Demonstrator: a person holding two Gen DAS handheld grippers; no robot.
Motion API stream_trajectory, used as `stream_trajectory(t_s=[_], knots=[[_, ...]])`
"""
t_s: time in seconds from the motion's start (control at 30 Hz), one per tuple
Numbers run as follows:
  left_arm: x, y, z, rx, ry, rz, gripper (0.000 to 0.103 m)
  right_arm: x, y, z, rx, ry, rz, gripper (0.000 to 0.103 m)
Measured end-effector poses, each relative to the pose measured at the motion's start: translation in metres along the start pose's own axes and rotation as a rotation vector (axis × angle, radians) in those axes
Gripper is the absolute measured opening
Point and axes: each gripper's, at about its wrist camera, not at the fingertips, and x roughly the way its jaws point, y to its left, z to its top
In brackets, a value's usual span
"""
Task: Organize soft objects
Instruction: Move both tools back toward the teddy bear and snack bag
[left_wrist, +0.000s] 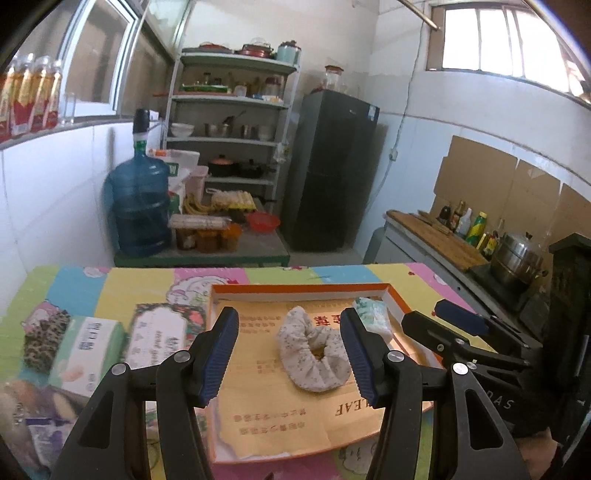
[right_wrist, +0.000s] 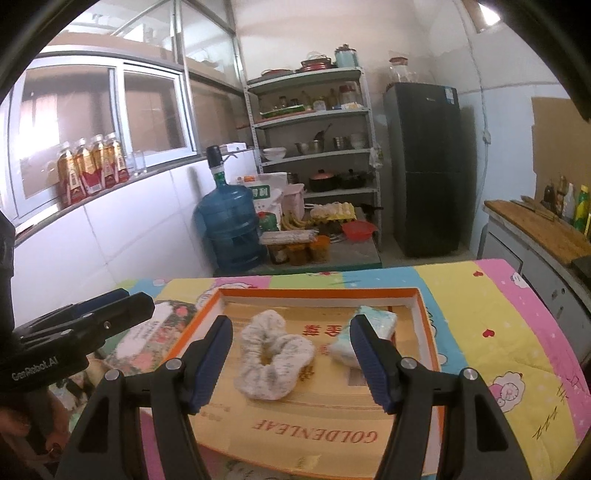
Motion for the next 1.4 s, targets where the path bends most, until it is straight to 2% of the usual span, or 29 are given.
stream_trajectory(t_s=[0.57,1.03,1.4], knots=[[-0.074,0.055,-0.013,-0.017,-0.067,0.075,0.059,-0.014,0.091,-0.002,-0.088,-0.009,0.087,0.066],[-0.115,0.122,-0.027,-0.071,-0.097,0.156,0.059,-0.014,0.155,-0.011,-0.151,0.011,0.150,0.066],[-0.145,0.189,-0.049,-0.155,-0.117,0.238,0.059,-0.007,0.195,-0.030,-0.171,0.057,0.188,0.066]])
